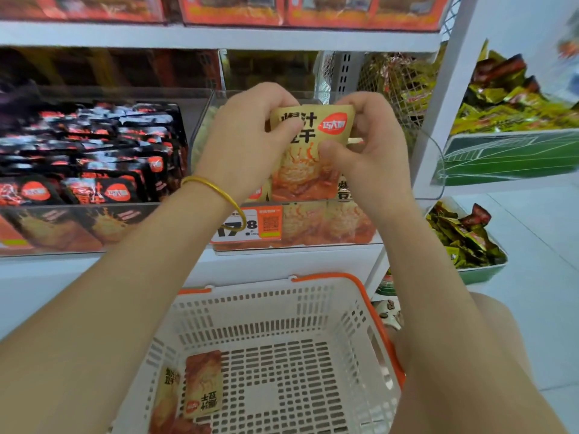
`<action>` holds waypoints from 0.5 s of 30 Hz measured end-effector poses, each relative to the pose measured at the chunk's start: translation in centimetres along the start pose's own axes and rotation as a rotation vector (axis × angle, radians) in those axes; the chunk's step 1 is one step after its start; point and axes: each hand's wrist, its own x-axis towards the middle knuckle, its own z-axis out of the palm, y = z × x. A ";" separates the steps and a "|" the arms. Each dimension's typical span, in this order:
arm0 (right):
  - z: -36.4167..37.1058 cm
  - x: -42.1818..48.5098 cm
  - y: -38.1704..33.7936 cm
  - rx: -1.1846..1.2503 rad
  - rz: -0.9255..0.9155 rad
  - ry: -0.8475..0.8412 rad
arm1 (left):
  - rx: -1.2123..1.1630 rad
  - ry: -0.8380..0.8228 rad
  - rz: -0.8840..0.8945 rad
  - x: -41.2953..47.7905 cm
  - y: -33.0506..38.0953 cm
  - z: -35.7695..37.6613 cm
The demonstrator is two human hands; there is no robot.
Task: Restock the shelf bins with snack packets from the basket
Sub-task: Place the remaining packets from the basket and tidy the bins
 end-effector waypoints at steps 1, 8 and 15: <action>-0.2 0.2 0.1 0.003 0.009 -0.007 | 0.012 0.007 0.021 0.0 0.0 0.1; -0.8 -0.7 1.0 0.105 0.033 0.023 | 0.027 -0.006 0.126 -0.4 0.4 0.9; -1.4 -0.9 1.7 0.078 0.053 0.041 | 0.133 -0.122 0.025 -0.8 -1.4 2.4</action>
